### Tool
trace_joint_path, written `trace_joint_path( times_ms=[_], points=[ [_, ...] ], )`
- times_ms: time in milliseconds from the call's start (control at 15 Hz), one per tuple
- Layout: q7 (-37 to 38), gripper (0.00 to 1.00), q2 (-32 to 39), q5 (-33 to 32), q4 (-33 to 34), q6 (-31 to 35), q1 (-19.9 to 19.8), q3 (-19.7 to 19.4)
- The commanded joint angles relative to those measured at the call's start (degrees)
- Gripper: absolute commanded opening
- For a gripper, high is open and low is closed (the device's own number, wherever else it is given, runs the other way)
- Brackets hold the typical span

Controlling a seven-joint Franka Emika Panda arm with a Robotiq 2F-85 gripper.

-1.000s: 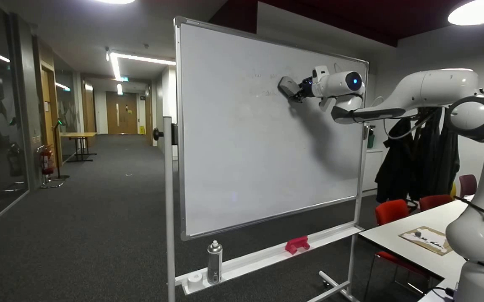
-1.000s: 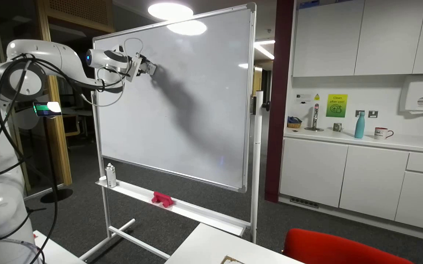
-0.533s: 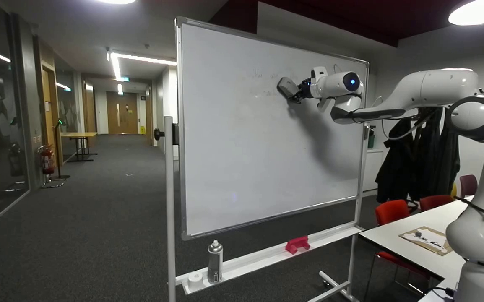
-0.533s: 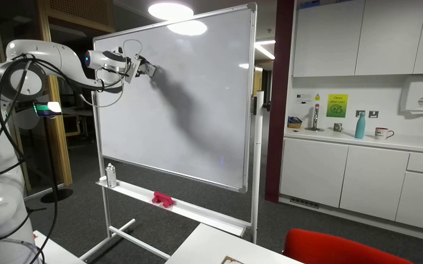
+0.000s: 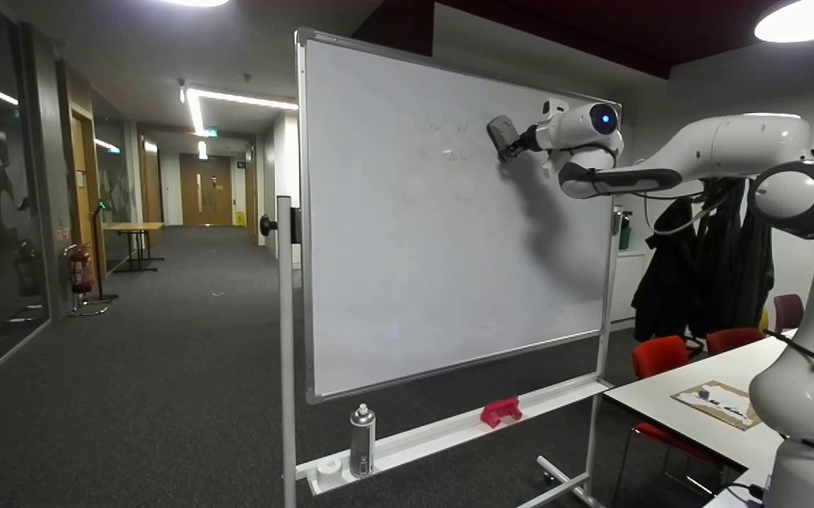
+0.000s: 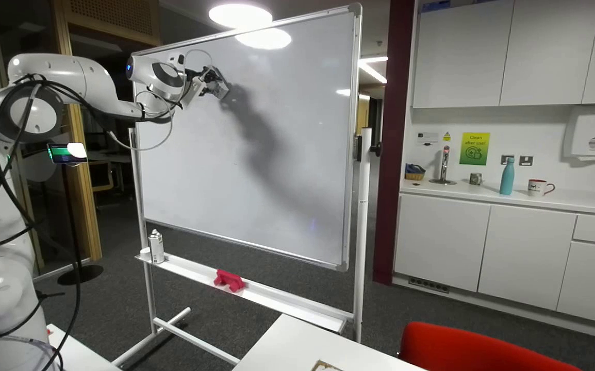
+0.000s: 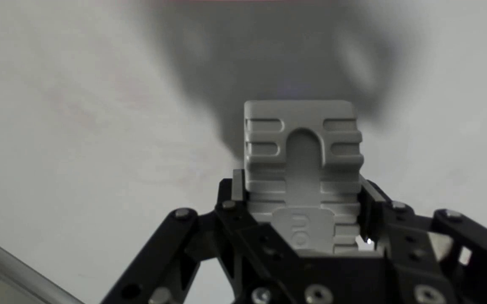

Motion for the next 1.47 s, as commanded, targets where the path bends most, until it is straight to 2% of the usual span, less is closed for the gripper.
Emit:
trace_joint_path(
  times_ms=[0, 333, 1067, 1400],
  points=[
    [-3.87, 0.35, 2.58, 7.16, 4.81, -3.04, -0.9, -1.78],
    [-5.48, 0.35, 2.81, 8.77, 5.57, -5.97, 0.47, -1.12],
    [-4.54, 0.35, 2.59, -2.84, 1.08, -10.89, 4.56, 4.51],
    [-5.14, 0.35, 2.74, -4.21, 0.11, -10.64, 4.64, 5.28]
  ],
)
